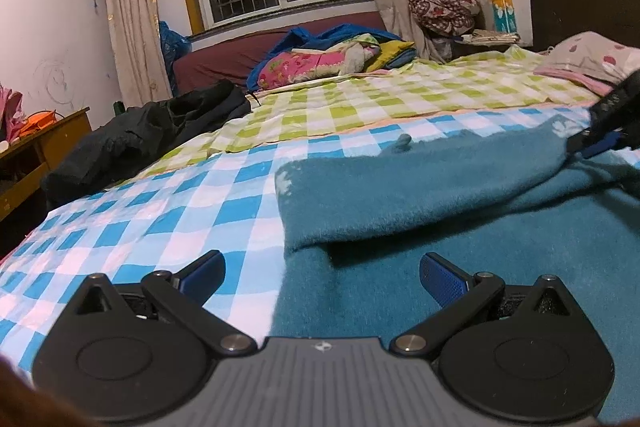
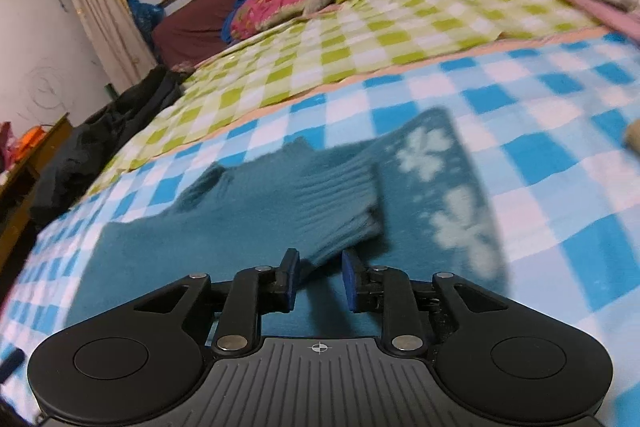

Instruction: Fold small clothes

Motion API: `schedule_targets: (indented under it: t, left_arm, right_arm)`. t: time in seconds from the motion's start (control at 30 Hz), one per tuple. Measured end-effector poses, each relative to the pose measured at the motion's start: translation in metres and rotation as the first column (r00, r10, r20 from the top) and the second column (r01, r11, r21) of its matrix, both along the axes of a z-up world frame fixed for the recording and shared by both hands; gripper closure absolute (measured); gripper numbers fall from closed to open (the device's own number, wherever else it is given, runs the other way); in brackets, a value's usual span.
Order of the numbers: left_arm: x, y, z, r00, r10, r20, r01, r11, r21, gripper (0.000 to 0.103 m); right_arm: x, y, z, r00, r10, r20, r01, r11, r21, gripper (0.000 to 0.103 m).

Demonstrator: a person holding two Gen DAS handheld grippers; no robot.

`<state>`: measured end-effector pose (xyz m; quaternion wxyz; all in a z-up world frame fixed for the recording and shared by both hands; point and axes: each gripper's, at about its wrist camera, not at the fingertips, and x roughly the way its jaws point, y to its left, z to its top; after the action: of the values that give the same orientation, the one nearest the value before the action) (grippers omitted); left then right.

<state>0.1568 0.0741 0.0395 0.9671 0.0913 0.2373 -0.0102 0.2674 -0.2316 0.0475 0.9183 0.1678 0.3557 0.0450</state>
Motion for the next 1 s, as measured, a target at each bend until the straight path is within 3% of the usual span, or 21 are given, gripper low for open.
schedule_targets:
  t: [0.13, 0.33, 0.47, 0.6, 0.7, 1.0]
  left_arm:
    - [0.015, -0.005, 0.008, 1.000, -0.003, 0.021, 0.003, 1.000, -0.005, 0.000]
    - [0.056, -0.009, 0.017, 0.999, 0.022, 0.049, -0.022, 1.000, -0.010, 0.000]
    - [0.086, -0.003, 0.005, 0.997, 0.075, -0.006, -0.075, 0.997, -0.025, 0.000]
    - [0.106, 0.008, -0.015, 0.986, 0.117, -0.118, -0.122, 0.992, -0.034, 0.000]
    - [0.105, 0.015, -0.020, 0.982, 0.124, -0.142, -0.136, 0.988, -0.075, 0.000]
    - [0.077, 0.016, -0.002, 0.988, 0.112, -0.102, -0.117, 0.992, -0.046, 0.000]
  right_arm:
    - [-0.005, -0.010, 0.011, 0.998, -0.028, 0.048, 0.029, 0.999, -0.019, 0.077]
    - [0.013, 0.005, 0.009, 0.998, 0.022, 0.065, -0.019, 0.999, -0.049, 0.077]
    - [0.027, 0.013, -0.004, 0.998, 0.044, 0.036, -0.041, 0.996, -0.077, 0.078]
    - [0.034, 0.010, -0.018, 0.999, 0.041, 0.006, -0.040, 0.994, -0.097, 0.081]
    - [0.034, 0.010, -0.018, 0.999, 0.048, 0.007, -0.047, 0.994, -0.101, 0.081]
    - [0.005, 0.006, 0.000, 0.998, 0.064, 0.015, -0.062, 0.993, -0.102, 0.079]
